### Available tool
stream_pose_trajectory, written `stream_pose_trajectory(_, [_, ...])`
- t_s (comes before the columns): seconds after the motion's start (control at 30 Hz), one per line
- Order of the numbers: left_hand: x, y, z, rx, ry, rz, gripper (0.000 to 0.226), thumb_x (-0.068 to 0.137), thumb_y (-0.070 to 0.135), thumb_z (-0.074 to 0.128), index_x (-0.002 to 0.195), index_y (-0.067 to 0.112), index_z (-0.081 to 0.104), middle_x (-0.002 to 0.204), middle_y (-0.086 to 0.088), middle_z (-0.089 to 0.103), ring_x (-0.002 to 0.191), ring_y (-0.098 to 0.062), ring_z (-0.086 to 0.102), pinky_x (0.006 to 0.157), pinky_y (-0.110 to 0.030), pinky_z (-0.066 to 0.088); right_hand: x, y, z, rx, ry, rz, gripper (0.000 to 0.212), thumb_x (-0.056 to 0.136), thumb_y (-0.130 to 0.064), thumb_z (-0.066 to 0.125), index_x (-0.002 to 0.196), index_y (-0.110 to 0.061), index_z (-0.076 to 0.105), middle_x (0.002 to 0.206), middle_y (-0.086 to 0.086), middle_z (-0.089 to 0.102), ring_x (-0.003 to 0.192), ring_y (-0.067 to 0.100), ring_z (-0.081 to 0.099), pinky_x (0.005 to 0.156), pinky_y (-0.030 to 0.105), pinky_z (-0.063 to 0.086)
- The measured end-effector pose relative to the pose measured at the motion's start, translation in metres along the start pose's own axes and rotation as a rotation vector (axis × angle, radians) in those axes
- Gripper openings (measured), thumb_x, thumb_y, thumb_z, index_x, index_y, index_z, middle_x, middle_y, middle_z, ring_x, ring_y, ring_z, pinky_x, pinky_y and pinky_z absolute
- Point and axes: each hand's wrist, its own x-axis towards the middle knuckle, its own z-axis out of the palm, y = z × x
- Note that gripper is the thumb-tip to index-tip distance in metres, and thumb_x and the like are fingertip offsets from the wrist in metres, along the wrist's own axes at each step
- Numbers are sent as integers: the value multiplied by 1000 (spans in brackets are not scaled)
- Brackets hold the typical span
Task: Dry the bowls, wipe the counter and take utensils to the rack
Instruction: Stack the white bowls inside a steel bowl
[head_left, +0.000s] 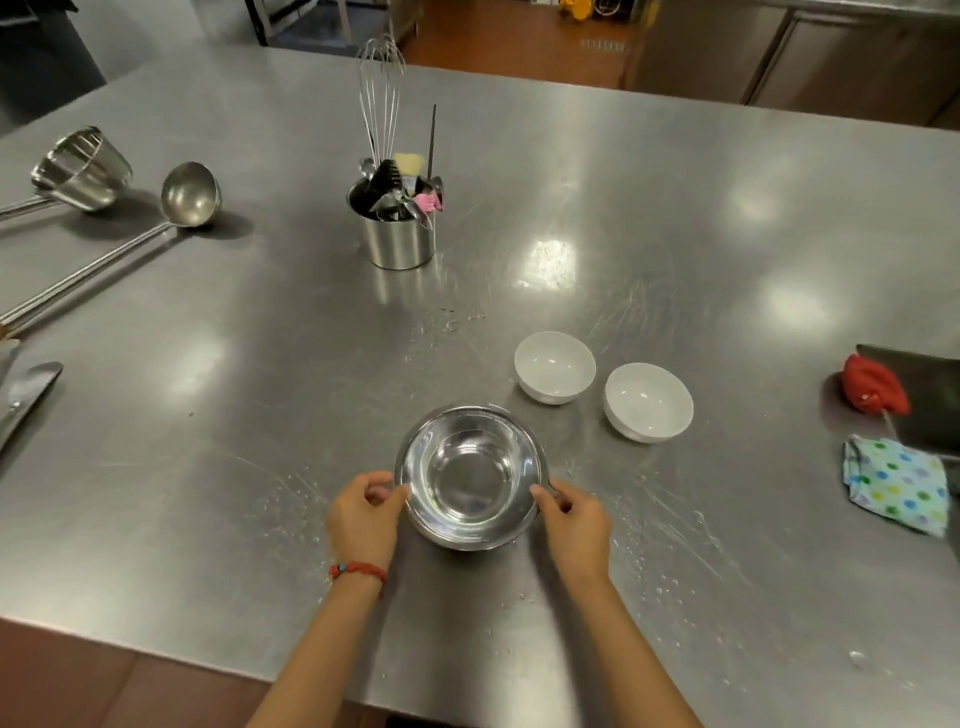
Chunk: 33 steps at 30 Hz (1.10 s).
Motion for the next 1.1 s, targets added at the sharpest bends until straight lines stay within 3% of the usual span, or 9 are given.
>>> stream_pose_trajectory(0.1, [5,14,8,-56,-50,65,8,74,9,73,81,10,68,66,-1,61,63,-11,56,63,-21,46,4,2,-10,69,61,24,24,85,-24,64,80,0,68,69,19,65,58,13,49,59,22,41])
stream_pose_trajectory(0.3, [19,54,59,-232,-312,81,9,80,7,67,84,15,68,74,-7,66,65,-18,61,59,-19,53,29,13,-56,231,213,162,16,89,-24,58,84,-15,69,70,4,64,68,19,57,72,32,47])
stream_pose_trajectory(0.37, [28,66,81,-230,-370,54,10,83,8,63,91,11,68,77,-6,65,70,-18,62,63,-25,55,42,21,-74,268,259,197,18,90,-22,57,86,-10,69,73,5,64,70,20,57,76,35,48])
stream_pose_trajectory(0.47, [44,83,114,-238,-402,9,18,86,6,59,102,-1,64,71,-3,60,65,-14,58,51,-13,53,64,33,-96,277,299,245,16,90,-21,57,82,-12,66,68,5,63,69,24,57,78,42,50])
stream_pose_trajectory(0.63, [72,102,156,-237,-422,-91,31,88,7,56,117,-5,54,74,-5,55,60,-20,56,42,-16,52,101,45,-114,345,215,323,22,90,-22,56,106,-8,64,66,-1,62,59,24,59,76,49,53])
stream_pose_trajectory(0.73, [84,109,169,-214,-476,-188,46,89,13,57,131,2,42,95,-10,50,69,-27,57,40,-21,53,118,47,-117,399,158,369,33,91,-23,56,120,-7,56,83,2,64,61,21,61,62,31,55])
stream_pose_trajectory(0.83, [94,113,178,-172,-570,-270,43,91,16,55,130,3,43,107,-12,49,75,-29,58,43,-27,54,129,48,-118,505,105,389,40,91,-23,56,128,-8,51,100,5,64,66,20,65,53,19,54])
stream_pose_trajectory(0.93, [103,112,180,-183,-717,-327,37,92,16,52,127,5,46,100,-10,56,75,-24,59,53,-33,58,135,48,-118,604,38,401,43,92,-20,56,133,-11,47,111,8,61,72,23,68,59,20,58])
stream_pose_trajectory(1.1, [116,105,175,-324,-901,-432,34,92,11,50,126,13,47,106,-8,59,90,-31,62,62,-42,60,138,50,-119,781,26,452,45,89,-16,59,132,-16,49,104,7,65,80,32,70,63,30,60])
